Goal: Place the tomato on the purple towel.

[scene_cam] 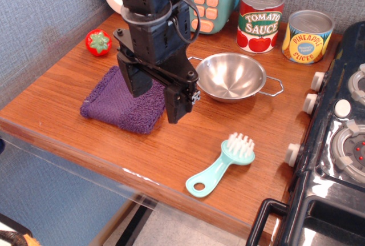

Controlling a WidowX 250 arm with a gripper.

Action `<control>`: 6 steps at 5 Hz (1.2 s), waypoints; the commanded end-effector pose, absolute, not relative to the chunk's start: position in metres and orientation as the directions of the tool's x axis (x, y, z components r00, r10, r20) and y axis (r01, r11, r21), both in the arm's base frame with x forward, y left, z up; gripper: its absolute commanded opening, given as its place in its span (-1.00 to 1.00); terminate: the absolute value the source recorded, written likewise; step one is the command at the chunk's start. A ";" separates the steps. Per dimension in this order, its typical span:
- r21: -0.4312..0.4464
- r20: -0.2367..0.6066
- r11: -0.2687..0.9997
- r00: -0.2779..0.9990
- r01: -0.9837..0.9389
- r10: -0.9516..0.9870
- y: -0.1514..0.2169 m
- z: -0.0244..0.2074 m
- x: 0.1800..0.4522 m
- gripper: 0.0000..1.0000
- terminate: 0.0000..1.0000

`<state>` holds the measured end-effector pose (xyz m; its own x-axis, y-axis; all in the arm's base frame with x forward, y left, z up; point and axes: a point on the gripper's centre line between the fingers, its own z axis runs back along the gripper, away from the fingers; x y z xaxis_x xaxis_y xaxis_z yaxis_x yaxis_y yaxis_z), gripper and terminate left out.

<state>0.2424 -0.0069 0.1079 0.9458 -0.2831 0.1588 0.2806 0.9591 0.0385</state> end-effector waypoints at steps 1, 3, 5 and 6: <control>0.039 0.159 0.959 0.946 0.281 -0.283 -0.007 0.108 0.242 1.00 -1.00; 0.115 0.089 0.992 0.994 0.047 -0.057 0.080 0.100 0.320 1.00 -1.00; 0.179 0.105 0.974 0.987 -0.137 0.119 0.181 0.099 0.392 1.00 -1.00; 0.160 0.191 0.971 0.971 -0.175 0.143 0.205 0.125 0.395 1.00 -1.00</control>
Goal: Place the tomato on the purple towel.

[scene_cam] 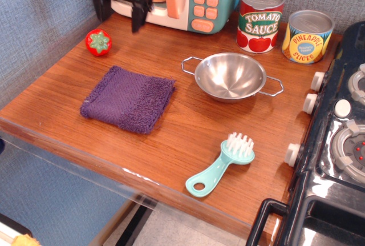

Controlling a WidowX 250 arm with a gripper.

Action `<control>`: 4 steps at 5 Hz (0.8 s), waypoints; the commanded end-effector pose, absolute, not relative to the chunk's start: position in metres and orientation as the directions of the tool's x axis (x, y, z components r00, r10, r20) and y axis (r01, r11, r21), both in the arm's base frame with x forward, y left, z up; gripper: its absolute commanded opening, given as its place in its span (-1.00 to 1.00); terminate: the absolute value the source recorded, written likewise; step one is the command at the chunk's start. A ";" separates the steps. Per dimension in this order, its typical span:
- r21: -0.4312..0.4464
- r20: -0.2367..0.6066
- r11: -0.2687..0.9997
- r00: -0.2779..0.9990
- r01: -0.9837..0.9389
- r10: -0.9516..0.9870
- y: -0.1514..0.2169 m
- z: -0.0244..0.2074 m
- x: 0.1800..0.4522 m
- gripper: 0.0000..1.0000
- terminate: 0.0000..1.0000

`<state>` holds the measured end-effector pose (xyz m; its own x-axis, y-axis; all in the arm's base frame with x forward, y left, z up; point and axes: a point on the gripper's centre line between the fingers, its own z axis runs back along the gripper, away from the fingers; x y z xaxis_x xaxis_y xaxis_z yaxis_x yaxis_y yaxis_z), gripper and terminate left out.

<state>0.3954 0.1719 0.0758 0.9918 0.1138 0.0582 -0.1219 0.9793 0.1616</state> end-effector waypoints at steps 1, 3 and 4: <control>0.104 0.231 0.978 0.960 -0.183 0.155 0.214 0.138 0.381 1.00 -1.00; 0.044 0.200 0.983 0.966 -0.178 0.165 0.219 0.099 0.372 1.00 -1.00; 0.067 0.197 0.984 0.969 -0.165 0.149 0.217 0.074 0.372 1.00 -1.00</control>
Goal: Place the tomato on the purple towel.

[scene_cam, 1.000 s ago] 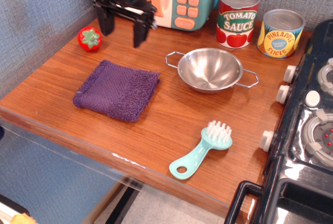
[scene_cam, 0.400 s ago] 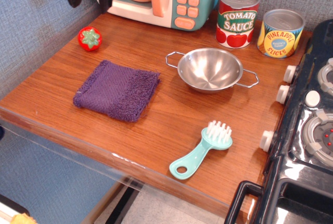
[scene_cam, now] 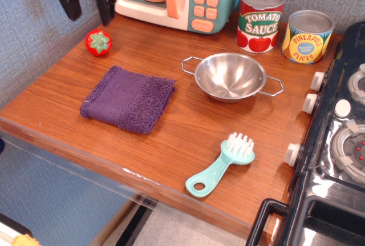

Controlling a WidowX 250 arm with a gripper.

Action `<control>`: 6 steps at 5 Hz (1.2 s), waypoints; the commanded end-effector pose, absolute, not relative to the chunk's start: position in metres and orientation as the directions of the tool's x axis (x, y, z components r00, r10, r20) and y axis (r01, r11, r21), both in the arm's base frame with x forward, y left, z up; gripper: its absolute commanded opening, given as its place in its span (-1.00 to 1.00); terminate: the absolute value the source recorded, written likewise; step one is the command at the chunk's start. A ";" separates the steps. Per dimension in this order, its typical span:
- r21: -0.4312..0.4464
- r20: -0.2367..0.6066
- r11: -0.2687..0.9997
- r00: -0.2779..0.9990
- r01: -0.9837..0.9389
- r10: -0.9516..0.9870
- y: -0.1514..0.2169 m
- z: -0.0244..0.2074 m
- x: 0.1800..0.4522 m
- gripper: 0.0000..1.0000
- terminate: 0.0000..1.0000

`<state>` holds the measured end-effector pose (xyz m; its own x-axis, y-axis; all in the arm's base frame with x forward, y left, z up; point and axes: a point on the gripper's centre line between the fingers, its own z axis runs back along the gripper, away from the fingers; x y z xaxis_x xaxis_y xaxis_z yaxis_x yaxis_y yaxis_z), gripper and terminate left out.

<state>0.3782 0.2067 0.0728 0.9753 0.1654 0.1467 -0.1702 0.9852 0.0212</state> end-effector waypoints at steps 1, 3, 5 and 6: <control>0.106 0.168 0.979 0.973 -0.175 0.156 0.215 0.053 0.372 1.00 -1.00; 0.114 0.126 0.978 0.979 -0.176 0.162 0.209 0.036 0.375 1.00 -1.00; 0.071 0.232 0.982 0.961 -0.174 0.153 0.203 0.071 0.377 -1.00 -1.00; 0.066 0.363 0.991 0.928 -0.117 0.085 0.177 0.120 0.367 -1.00 -1.00</control>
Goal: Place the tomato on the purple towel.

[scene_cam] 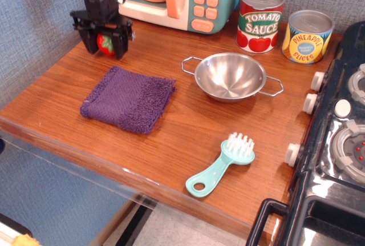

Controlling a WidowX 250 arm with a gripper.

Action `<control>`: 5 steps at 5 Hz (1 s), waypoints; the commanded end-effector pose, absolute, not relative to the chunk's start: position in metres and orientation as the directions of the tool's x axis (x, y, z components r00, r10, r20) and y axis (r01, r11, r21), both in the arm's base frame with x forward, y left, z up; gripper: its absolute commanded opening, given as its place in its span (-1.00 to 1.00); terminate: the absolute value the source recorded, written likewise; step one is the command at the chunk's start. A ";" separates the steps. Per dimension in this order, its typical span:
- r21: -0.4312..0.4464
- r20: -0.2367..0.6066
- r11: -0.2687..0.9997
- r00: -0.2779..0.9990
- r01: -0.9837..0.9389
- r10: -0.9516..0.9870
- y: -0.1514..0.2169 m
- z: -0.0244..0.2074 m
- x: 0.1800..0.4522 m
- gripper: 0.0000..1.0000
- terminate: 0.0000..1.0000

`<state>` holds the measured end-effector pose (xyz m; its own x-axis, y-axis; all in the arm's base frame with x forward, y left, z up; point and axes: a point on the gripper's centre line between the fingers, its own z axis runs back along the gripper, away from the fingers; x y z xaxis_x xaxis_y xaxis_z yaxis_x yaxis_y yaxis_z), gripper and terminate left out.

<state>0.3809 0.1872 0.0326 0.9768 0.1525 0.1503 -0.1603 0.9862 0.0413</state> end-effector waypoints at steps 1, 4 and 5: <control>0.067 0.338 0.997 0.941 -0.042 0.017 0.141 0.136 0.338 -1.00 -1.00; 0.037 0.129 0.999 0.992 -0.003 -0.002 0.118 0.073 0.290 -1.00 -1.00; 0.059 0.084 0.998 0.996 0.014 -0.019 0.112 0.065 0.288 1.00 -1.00</control>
